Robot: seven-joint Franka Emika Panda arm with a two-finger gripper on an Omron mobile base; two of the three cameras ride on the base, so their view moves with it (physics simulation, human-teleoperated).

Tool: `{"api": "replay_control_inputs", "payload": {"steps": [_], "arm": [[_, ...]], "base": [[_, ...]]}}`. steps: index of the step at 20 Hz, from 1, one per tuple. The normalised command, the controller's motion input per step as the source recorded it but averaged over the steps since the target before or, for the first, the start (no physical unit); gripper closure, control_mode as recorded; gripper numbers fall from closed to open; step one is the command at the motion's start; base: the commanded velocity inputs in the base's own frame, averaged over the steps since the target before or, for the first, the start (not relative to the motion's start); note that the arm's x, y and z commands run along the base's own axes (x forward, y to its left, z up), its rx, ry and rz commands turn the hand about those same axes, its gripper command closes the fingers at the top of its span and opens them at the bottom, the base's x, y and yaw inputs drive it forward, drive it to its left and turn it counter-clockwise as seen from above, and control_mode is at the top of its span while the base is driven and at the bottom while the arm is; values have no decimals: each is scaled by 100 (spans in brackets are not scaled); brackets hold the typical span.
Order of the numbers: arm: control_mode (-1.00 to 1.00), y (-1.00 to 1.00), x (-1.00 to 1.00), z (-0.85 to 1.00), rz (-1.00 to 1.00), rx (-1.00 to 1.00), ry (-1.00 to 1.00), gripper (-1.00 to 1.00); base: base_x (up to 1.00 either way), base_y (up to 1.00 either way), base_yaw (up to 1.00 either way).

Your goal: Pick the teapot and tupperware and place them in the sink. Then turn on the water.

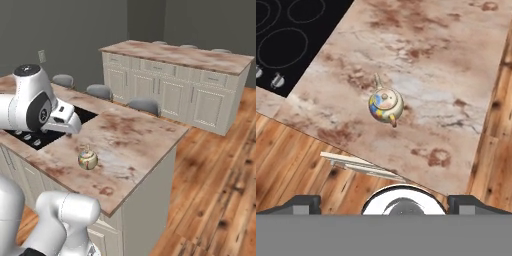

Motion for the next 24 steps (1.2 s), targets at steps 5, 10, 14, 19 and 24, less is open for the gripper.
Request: {"api": "replay_control_inputs", "payload": {"steps": [5,10,14,19,24], "arm": [[-100,-9,-2,-55,11,10,23,-100],[-100,-1,-6,-19,11,2,21,-100],[-100,-3,-7,-12,9,-9,7,-100],[-100,-20,-3,-38,13,-7,-10,-100],[-100,-47,0,-28,16,0,-29,-100]], "base": [[0,0,0],[0,0,0],[0,0,0],[0,0,0],[0,0,0]]}}
